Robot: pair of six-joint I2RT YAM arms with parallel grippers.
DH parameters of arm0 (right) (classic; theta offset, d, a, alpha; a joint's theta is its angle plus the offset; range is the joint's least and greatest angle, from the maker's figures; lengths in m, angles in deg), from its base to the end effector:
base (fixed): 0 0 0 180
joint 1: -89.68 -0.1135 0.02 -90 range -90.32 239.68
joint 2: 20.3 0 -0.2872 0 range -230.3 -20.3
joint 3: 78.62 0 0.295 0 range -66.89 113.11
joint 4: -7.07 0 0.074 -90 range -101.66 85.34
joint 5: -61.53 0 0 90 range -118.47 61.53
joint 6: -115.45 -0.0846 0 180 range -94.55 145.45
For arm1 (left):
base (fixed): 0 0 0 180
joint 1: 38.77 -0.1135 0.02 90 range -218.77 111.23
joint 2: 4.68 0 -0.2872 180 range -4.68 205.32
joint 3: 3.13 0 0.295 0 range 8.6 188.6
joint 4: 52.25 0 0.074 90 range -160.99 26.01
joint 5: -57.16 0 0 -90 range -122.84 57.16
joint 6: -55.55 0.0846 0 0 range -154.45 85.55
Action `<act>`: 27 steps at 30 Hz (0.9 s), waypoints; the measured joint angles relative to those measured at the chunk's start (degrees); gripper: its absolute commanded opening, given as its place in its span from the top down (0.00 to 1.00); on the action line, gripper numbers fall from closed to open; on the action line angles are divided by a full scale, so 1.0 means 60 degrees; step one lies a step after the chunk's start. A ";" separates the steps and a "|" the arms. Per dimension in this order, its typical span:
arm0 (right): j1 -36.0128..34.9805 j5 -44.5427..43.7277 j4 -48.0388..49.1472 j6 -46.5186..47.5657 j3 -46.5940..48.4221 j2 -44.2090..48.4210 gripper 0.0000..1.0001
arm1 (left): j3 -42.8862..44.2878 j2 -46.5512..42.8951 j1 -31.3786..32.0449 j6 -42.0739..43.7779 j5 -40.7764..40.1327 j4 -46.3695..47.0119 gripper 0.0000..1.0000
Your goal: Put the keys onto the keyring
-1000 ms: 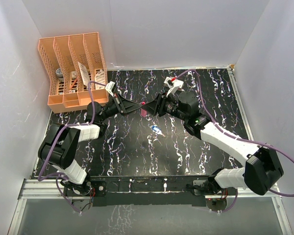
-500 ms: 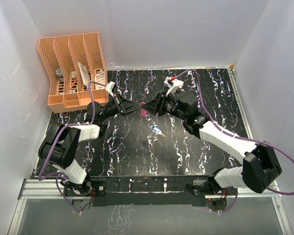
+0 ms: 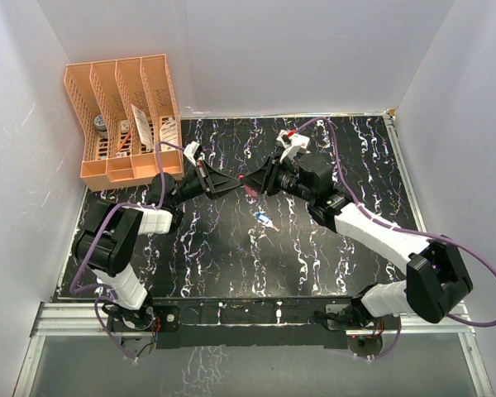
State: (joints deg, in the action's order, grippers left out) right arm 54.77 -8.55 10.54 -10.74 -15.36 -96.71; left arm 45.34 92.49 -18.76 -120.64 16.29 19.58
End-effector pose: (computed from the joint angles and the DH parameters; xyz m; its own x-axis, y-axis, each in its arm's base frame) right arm 0.3043 0.2475 0.2997 -0.5916 0.2641 -0.7617 -0.5751 0.5239 0.6283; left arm 0.3253 -0.1866 0.2276 -0.8509 -0.3850 -0.3575 0.4266 -0.1091 -0.8978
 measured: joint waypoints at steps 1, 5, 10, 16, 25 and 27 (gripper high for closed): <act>0.0015 0.0007 0.0000 0.0004 0.0000 -0.0015 0.77 | 0.0004 0.0040 0.0015 -0.0036 0.0007 0.0000 1.00; 0.0040 0.0073 0.0004 0.0007 0.0007 -0.0080 0.78 | 0.0007 0.0135 0.0062 -0.0138 0.0087 0.0004 1.00; 0.0073 0.0109 0.0007 0.0011 0.0062 -0.0153 0.83 | 0.0120 0.0135 0.0069 -0.0175 0.0233 0.0004 1.00; 0.0135 0.0091 0.0004 0.0040 0.0087 -0.0157 0.99 | 0.0280 0.0135 0.0076 -0.0208 0.0361 0.0007 1.00; 0.0153 0.0153 -0.0503 0.0295 0.0415 -0.0193 1.00 | 0.0346 0.0153 0.0076 -0.0200 0.0525 0.0011 0.90; 0.0153 0.0262 -0.0736 0.0521 0.0703 -0.0284 1.00 | 0.0404 0.0160 0.0076 -0.0208 0.0645 0.0011 0.96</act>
State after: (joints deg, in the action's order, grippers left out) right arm 55.68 -6.98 6.12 -7.61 -11.14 -98.41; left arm 47.76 93.45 -18.30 -121.89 20.16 19.65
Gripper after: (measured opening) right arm 0.019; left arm 0.102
